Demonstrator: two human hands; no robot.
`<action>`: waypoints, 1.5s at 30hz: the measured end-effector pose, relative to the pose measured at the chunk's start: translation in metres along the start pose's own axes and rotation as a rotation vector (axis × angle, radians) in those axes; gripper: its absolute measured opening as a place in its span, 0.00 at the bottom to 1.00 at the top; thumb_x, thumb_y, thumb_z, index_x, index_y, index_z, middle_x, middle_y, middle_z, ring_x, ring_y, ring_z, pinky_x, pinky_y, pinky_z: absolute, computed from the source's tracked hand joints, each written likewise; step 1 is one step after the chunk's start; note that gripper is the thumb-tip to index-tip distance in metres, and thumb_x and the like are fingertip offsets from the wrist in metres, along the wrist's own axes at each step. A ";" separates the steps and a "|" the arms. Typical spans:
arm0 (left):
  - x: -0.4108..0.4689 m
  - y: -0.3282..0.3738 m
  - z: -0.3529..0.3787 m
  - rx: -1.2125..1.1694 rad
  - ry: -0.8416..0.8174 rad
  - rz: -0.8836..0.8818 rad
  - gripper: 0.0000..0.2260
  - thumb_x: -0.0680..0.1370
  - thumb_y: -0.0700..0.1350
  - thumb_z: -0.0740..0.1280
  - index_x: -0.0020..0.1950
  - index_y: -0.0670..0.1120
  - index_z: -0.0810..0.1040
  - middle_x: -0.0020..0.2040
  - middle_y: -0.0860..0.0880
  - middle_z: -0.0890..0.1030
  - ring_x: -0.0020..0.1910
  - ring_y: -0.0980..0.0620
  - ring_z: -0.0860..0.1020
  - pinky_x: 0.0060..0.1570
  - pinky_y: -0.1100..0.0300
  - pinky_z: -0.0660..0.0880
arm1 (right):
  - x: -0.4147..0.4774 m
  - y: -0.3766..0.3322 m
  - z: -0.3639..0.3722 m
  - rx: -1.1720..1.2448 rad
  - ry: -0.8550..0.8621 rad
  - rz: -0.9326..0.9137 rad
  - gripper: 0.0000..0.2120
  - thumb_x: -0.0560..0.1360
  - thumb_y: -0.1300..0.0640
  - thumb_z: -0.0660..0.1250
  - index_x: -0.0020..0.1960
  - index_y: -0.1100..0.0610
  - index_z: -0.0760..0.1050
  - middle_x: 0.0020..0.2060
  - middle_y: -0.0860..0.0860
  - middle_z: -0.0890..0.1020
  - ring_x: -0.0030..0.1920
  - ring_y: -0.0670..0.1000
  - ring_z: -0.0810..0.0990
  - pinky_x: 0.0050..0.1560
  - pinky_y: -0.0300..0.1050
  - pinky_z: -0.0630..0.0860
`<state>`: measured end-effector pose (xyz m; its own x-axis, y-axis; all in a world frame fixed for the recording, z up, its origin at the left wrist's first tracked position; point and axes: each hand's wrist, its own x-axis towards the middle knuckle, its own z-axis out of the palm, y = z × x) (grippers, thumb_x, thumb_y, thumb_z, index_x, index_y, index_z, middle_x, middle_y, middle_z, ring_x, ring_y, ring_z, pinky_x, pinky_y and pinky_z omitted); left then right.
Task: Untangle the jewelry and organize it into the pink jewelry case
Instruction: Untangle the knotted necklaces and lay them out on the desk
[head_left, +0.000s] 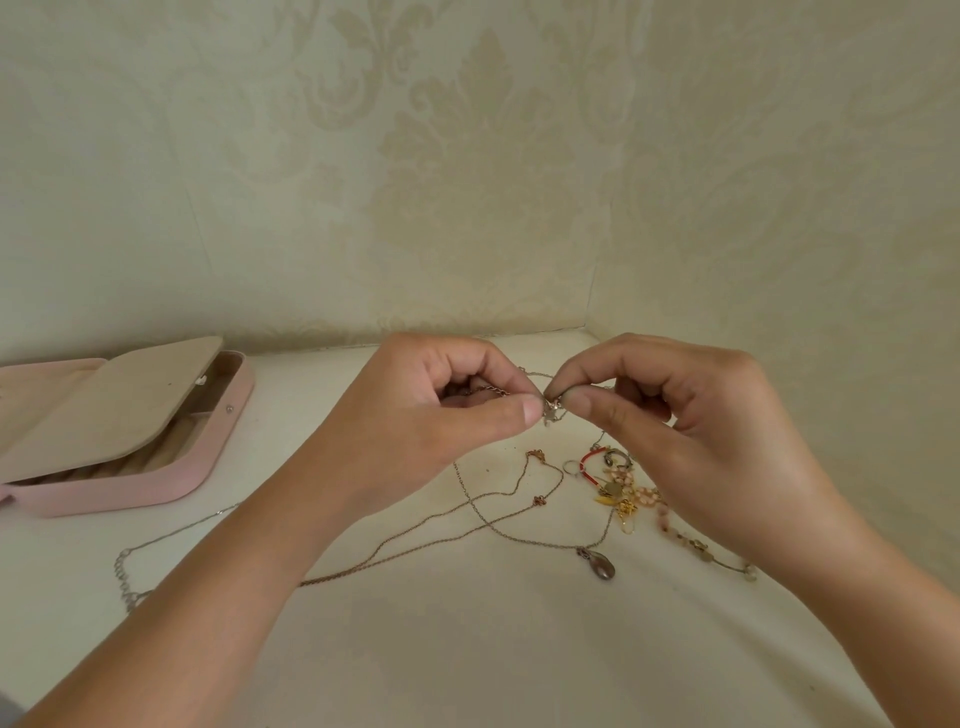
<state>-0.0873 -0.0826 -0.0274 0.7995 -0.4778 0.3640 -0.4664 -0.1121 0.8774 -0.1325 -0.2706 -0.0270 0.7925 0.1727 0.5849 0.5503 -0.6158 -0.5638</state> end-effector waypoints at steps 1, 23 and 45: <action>0.000 0.000 0.000 -0.001 -0.007 -0.002 0.02 0.67 0.49 0.72 0.35 0.53 0.83 0.27 0.57 0.71 0.29 0.58 0.68 0.32 0.68 0.68 | 0.000 0.000 0.000 0.005 0.002 0.002 0.04 0.73 0.52 0.69 0.42 0.42 0.80 0.28 0.40 0.74 0.30 0.45 0.72 0.31 0.30 0.64; 0.001 -0.001 0.004 -0.046 0.014 0.001 0.03 0.67 0.43 0.73 0.34 0.50 0.83 0.24 0.58 0.70 0.25 0.61 0.67 0.30 0.71 0.66 | -0.001 -0.009 0.005 0.026 0.050 0.080 0.07 0.74 0.57 0.71 0.40 0.46 0.81 0.25 0.41 0.73 0.27 0.45 0.69 0.29 0.31 0.64; 0.001 -0.004 0.005 -0.024 0.023 0.023 0.05 0.65 0.50 0.74 0.37 0.51 0.84 0.30 0.47 0.73 0.30 0.56 0.69 0.34 0.66 0.68 | -0.001 -0.007 0.011 0.057 0.072 0.165 0.07 0.73 0.55 0.71 0.38 0.46 0.81 0.20 0.42 0.69 0.23 0.45 0.67 0.26 0.31 0.62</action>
<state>-0.0868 -0.0872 -0.0319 0.7973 -0.4597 0.3912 -0.4759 -0.0801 0.8758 -0.1342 -0.2581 -0.0297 0.8534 0.0160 0.5211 0.4301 -0.5864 -0.6864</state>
